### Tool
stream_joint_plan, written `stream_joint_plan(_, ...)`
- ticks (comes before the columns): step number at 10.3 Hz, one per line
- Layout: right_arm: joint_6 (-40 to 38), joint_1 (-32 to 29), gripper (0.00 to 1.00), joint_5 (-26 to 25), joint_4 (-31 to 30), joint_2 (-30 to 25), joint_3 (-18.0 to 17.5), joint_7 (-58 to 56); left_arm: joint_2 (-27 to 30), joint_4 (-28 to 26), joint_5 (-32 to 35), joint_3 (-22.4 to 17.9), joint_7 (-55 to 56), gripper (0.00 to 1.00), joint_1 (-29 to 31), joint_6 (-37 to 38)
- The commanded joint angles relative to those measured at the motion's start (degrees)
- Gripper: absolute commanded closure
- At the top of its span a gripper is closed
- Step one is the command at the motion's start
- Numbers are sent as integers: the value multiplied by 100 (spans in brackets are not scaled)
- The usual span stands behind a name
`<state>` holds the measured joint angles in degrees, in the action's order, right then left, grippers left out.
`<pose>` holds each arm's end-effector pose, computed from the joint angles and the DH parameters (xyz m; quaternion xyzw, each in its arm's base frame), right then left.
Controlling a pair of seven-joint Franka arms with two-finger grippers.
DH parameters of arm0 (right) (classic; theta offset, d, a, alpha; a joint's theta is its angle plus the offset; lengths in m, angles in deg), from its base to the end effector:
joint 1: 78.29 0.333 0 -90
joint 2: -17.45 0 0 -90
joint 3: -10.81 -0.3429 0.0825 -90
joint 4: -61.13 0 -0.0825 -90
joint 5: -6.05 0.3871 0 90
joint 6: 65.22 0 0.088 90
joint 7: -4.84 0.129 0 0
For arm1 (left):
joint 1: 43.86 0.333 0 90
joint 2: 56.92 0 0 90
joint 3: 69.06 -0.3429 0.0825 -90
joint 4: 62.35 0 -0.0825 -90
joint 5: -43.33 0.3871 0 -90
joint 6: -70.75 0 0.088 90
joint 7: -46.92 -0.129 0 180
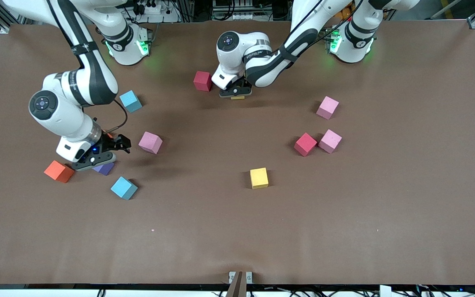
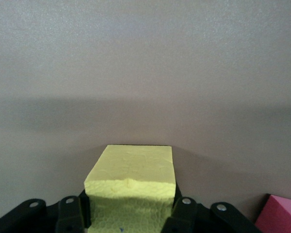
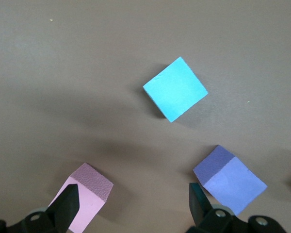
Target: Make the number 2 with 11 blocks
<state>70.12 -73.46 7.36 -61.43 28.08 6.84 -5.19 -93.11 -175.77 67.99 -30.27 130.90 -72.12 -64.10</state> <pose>0.5690 0.0882 0.3247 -0.9876 -0.1550 -0.0191 0.0144 0.2579 -0.5549 0.1967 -0.9979 -0.0258 0.0554 0.0233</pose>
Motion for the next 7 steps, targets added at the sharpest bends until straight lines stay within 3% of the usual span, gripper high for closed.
stream_joint_plan(1,150,18,0,-70,-189,-52,-17,-270,24,-67,189,24,-39,1,22,-77)
stream_joint_plan(3,702,27,0,-70,-426,9,-17,-1092,173,3,180,32,75,0,118,-42)
stream_joint_plan(5,688,9,0,0,-418,62,-34,-2296,515,126,74,24,67,0,451,89)
stream_joint_plan(7,556,27,0,9,-462,79,-147,-2477,526,529,65,24,58,0,864,291)
